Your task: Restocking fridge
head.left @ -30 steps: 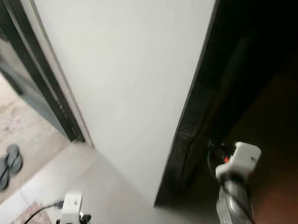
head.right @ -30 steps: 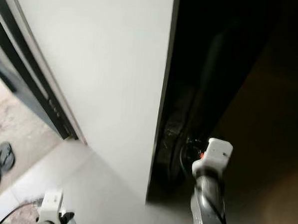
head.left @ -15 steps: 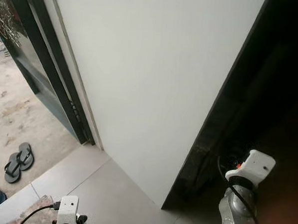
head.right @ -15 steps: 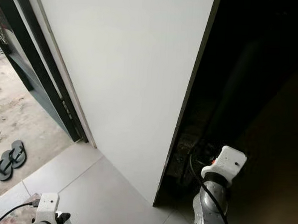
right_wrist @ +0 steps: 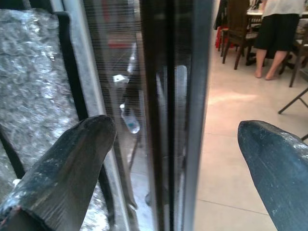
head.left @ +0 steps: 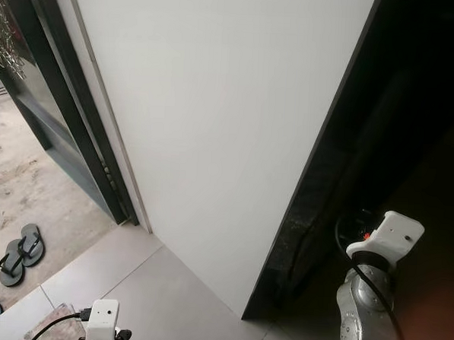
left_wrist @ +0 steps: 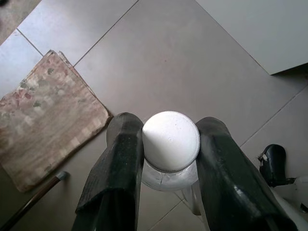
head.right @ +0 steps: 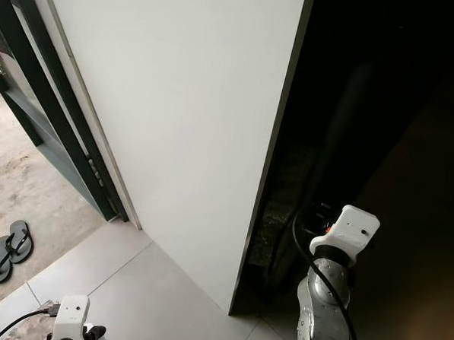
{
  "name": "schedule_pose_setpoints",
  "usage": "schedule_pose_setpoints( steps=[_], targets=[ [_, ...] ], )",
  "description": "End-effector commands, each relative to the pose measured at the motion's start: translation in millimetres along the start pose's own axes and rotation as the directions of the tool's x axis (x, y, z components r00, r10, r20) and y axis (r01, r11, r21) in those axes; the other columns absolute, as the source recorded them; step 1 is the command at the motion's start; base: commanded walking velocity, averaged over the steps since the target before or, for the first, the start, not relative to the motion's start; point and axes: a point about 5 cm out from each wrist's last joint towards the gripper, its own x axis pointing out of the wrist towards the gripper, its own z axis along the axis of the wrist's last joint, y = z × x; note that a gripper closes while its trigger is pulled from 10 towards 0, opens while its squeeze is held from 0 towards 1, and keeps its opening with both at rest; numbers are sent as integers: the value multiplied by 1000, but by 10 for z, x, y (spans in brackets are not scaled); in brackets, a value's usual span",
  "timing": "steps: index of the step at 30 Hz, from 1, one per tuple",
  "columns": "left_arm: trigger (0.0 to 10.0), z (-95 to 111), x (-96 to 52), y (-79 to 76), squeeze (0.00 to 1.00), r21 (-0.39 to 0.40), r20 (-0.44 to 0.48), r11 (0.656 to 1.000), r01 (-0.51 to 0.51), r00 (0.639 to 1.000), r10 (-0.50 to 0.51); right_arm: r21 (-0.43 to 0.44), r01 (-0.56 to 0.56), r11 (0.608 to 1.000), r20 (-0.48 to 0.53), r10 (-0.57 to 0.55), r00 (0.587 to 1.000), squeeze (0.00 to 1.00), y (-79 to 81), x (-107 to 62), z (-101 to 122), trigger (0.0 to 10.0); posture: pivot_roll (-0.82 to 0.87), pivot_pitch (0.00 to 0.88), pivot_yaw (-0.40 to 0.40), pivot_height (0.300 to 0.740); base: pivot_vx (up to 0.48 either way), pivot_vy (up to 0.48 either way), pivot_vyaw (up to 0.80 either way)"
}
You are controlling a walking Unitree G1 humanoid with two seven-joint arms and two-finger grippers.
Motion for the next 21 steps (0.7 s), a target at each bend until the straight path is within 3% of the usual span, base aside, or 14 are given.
schedule_pose_setpoints(
  steps=[1, 10, 21],
  targets=[
    [10000, -36, -10, 20, 0, 20, -9, 1000, -1, 1000, 1, -2, -25, 1000, -10, 25, 1000, 0, 35, 57, 13, 10000, -65, 63, 2, 740, 0, 0, 0],
    [10000, -77, -21, 49, 0, 16, -20, 1000, -7, 1000, 8, 10, -67, 998, -7, 67, 998, 0, 114, 95, 27, 10000, -58, 64, 5, 740, 0, 0, 0],
    [10000, -94, -25, 50, 0, 19, -25, 1000, -7, 1000, 8, 5, -16, 1000, 8, 16, 1000, 0, 21, 133, 35, 10000, -59, 62, 5, 740, 0, 0, 0]
  ],
)
